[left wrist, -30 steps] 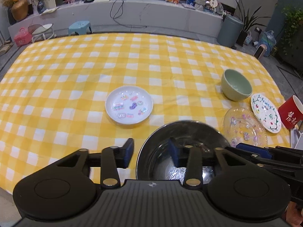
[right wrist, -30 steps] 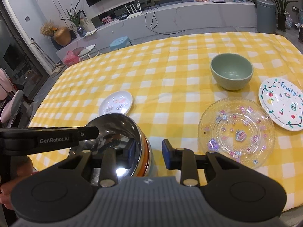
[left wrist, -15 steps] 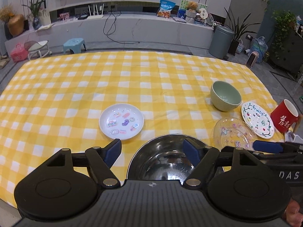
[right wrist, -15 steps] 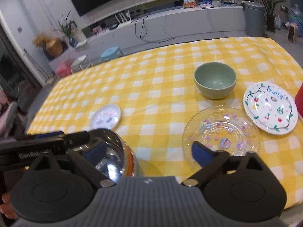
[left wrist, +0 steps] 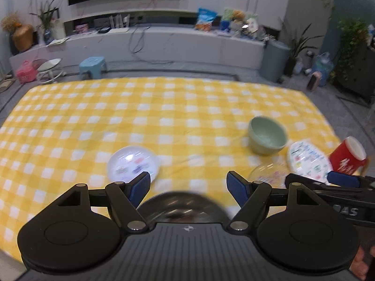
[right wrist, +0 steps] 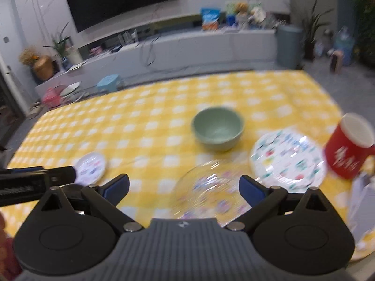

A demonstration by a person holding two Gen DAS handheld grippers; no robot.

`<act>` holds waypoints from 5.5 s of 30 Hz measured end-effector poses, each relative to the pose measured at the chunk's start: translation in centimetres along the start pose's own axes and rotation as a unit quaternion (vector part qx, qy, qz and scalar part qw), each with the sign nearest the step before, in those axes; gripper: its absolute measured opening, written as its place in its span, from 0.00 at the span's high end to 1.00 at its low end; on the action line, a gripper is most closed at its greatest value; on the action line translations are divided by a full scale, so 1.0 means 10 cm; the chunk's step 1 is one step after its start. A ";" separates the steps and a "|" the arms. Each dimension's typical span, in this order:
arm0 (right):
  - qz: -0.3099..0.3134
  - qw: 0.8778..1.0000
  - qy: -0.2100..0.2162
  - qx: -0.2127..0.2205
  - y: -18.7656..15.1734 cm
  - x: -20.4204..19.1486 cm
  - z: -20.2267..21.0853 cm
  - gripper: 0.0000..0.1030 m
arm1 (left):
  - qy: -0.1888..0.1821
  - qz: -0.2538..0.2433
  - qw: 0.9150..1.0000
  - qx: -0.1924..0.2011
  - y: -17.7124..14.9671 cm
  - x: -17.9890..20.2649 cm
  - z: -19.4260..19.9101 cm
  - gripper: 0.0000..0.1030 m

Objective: Organize plates and bowls
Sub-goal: 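Close the left tool on the pale green bowl rim while the right tool grips it too, then lift the green bowl with both tools and carry it toward the steel bowls, then lower the green bowl into the stacked steel bowls with both tools, then open both tools to release the green bowl rim and withdraw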

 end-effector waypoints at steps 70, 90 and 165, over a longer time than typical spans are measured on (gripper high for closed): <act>-0.073 0.991 0.010 -0.115 0.59 0.94 -1.68 0.94 | -0.078 -0.022 0.979 -0.189 0.31 0.82 -1.79 0.86; -0.076 0.995 0.064 -0.032 0.47 0.25 -0.19 0.94 | 0.011 -0.071 0.990 -0.120 0.44 0.74 -0.29 0.86; 0.131 0.985 0.105 -0.038 -0.49 -1.20 -0.05 0.90 | 0.086 -0.002 0.996 0.030 -0.45 -0.60 0.46 0.46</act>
Point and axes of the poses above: each gripper's, at about its wrist camera, not at the fingertips, and z roughly against the way its jaws point, x to its right, y to its top, the point moved 10 cm from there along -z, roughly the way its jaws point
